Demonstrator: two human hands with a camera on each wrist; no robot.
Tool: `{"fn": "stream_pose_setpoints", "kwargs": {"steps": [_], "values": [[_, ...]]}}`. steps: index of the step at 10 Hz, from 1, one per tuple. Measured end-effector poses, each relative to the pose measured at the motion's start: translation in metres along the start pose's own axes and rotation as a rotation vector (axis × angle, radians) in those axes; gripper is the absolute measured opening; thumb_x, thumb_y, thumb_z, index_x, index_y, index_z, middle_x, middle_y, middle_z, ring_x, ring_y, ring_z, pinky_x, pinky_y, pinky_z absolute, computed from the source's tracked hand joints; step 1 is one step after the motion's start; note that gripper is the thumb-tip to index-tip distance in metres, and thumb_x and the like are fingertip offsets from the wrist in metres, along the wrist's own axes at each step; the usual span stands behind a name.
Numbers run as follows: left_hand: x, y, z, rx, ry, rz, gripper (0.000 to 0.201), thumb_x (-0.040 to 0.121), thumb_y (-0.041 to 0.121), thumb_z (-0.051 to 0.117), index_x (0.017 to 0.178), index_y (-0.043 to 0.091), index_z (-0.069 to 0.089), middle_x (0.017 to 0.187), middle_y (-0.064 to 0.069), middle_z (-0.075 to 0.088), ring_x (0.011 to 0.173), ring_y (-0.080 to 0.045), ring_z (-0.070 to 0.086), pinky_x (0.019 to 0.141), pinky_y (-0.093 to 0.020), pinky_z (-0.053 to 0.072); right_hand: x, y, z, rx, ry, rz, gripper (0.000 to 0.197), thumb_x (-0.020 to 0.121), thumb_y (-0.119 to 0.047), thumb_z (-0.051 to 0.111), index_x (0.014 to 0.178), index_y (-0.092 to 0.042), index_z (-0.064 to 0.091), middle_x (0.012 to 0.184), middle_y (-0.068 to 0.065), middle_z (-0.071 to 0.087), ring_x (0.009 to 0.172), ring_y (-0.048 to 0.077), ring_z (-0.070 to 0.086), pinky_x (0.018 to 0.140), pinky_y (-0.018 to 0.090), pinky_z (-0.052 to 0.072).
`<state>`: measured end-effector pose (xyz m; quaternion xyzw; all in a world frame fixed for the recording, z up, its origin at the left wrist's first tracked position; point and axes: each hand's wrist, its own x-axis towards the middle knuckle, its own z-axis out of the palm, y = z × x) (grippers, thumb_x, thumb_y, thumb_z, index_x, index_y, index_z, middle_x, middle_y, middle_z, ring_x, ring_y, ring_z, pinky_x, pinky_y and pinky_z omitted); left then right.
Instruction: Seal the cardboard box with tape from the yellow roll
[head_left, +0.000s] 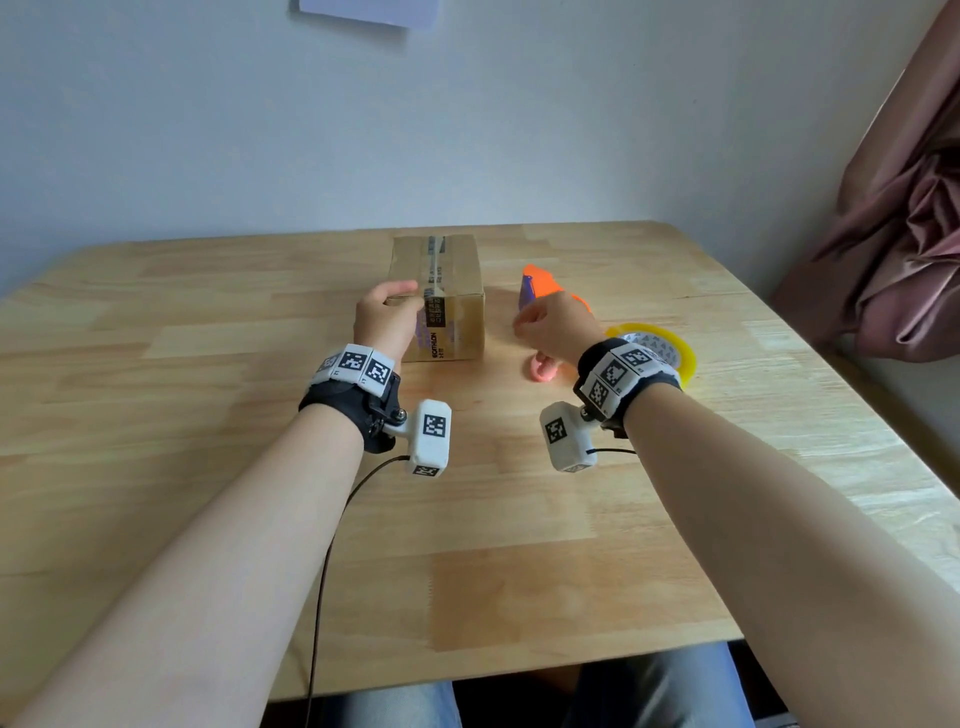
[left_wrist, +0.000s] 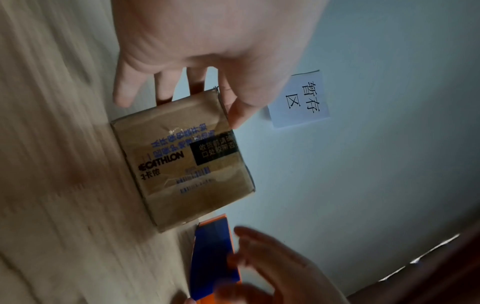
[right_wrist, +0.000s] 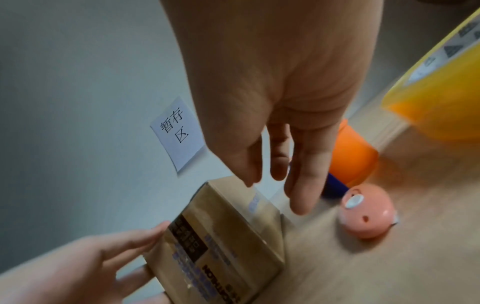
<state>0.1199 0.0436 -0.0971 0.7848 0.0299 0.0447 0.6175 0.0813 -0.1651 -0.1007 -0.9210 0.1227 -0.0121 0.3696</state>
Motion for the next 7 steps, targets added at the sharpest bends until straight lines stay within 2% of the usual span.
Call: {"fn": "stream_pose_setpoints", "kwargs": {"steps": [1,2,3,4,5,6,7], "values": [[0.0,0.0,0.0,-0.043,-0.017,-0.029,0.027,0.096,0.019,0.061,0.12,0.022,0.072,0.093,0.021,0.059,0.077,0.007,0.05,0.07,-0.019,0.044,0.003,-0.015,0.005,0.283,-0.061,-0.026,0.044,0.101,-0.01,0.056,0.145,-0.013,0.057,0.123,0.013,0.069,0.083,0.021,0.073,0.078,0.036,0.065],[0.0,0.0,-0.002,-0.062,-0.059,-0.075,0.021,0.095,0.024,0.063,0.112,0.026,0.074,0.099,0.021,0.06,0.085,0.006,0.049,0.085,-0.036,0.049,-0.001,-0.026,0.007,0.416,-0.142,0.028,0.042,0.102,-0.01,0.053,0.144,-0.01,0.056,0.125,0.013,0.071,0.096,0.026,0.077,0.087,0.038,0.064],[-0.008,-0.002,-0.005,-0.064,-0.079,-0.114,0.02,0.094,0.022,0.062,0.108,0.026,0.075,0.097,0.018,0.061,0.082,0.002,0.049,0.082,-0.038,0.05,-0.012,-0.031,0.0,0.423,-0.144,0.099,0.024,0.098,0.0,0.053,0.117,-0.004,0.066,0.111,0.017,0.073,0.094,0.03,0.078,0.087,0.041,0.064],[-0.02,0.001,-0.006,-0.053,-0.089,-0.111,0.024,0.094,0.018,0.061,0.114,0.019,0.074,0.096,0.017,0.06,0.088,-0.005,0.052,0.086,-0.035,0.042,-0.025,-0.035,-0.008,0.282,-0.169,0.114,0.014,0.096,0.0,0.059,0.103,-0.01,0.066,0.098,0.007,0.074,0.08,0.018,0.078,0.067,0.024,0.065],[-0.03,0.012,-0.007,0.019,-0.138,-0.143,0.03,0.094,0.025,0.062,0.123,0.016,0.068,0.107,0.007,0.06,0.104,-0.018,0.053,0.087,-0.032,0.039,-0.04,-0.041,-0.013,0.112,-0.196,0.101,0.02,0.094,-0.006,0.064,0.115,-0.008,0.065,0.099,0.005,0.075,0.084,0.019,0.076,0.057,0.023,0.06],[-0.033,0.029,-0.011,0.105,-0.154,-0.146,0.03,0.092,0.034,0.061,0.115,0.014,0.065,0.113,0.001,0.06,0.115,-0.023,0.052,0.091,-0.034,0.042,-0.04,-0.048,-0.026,0.152,-0.197,0.116,0.048,0.092,-0.008,0.061,0.14,-0.006,0.054,0.12,0.021,0.071,0.093,0.035,0.077,0.071,0.046,0.067],[-0.032,0.056,-0.022,0.026,-0.153,-0.025,0.032,0.093,0.033,0.062,0.119,0.016,0.065,0.126,-0.002,0.062,0.125,-0.026,0.055,0.087,-0.034,0.046,-0.046,-0.059,-0.055,0.148,-0.062,0.036,0.033,0.094,-0.008,0.06,0.126,-0.006,0.067,0.113,0.015,0.076,0.081,0.031,0.078,0.069,0.042,0.067]]}}
